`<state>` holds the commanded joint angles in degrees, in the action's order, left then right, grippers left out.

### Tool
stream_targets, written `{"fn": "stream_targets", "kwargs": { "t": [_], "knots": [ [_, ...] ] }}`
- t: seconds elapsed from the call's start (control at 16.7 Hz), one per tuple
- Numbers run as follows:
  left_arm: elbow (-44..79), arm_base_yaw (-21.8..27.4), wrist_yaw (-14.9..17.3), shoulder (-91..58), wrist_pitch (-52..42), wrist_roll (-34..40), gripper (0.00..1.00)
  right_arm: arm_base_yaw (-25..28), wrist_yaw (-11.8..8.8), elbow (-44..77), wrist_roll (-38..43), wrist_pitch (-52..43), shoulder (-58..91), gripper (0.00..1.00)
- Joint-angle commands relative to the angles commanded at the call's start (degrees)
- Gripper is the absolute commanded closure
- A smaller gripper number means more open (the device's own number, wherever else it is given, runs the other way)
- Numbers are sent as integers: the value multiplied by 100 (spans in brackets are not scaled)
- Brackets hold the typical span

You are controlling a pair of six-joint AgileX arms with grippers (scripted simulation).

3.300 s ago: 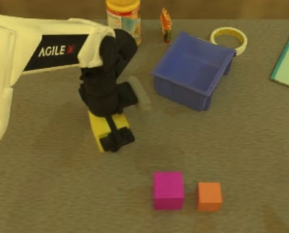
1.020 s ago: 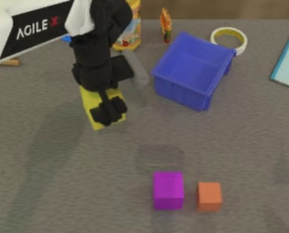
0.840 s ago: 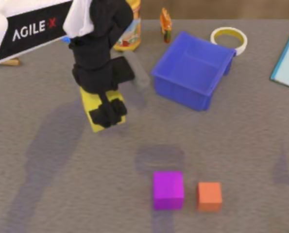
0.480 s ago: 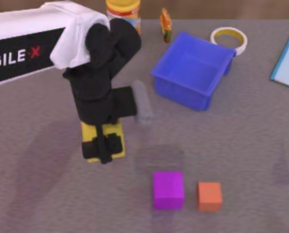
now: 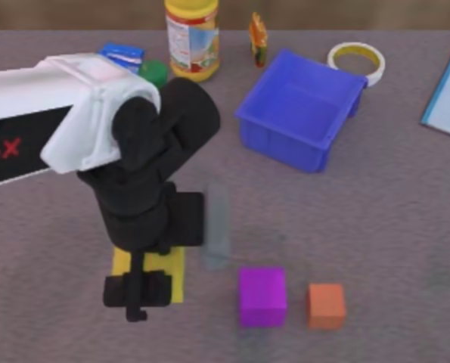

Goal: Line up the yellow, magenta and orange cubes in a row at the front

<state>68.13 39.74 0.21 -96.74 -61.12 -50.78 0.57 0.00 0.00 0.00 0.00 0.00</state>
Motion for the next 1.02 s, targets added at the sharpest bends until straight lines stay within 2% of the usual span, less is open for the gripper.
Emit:
{"fn": "stream_targets", "kwargs": {
  "t": [0.24, 0.72, 1.02],
  "knots": [
    [-39, -29, 3, -56, 82, 5, 100, 0, 0, 0, 0, 0, 0, 0],
    [-882, 18, 3, -609, 1505, 15, 100, 0, 0, 0, 0, 0, 0, 0],
    [-943, 24, 2, -652, 1595, 13, 100, 0, 0, 0, 0, 0, 0, 0]
  ]
}}
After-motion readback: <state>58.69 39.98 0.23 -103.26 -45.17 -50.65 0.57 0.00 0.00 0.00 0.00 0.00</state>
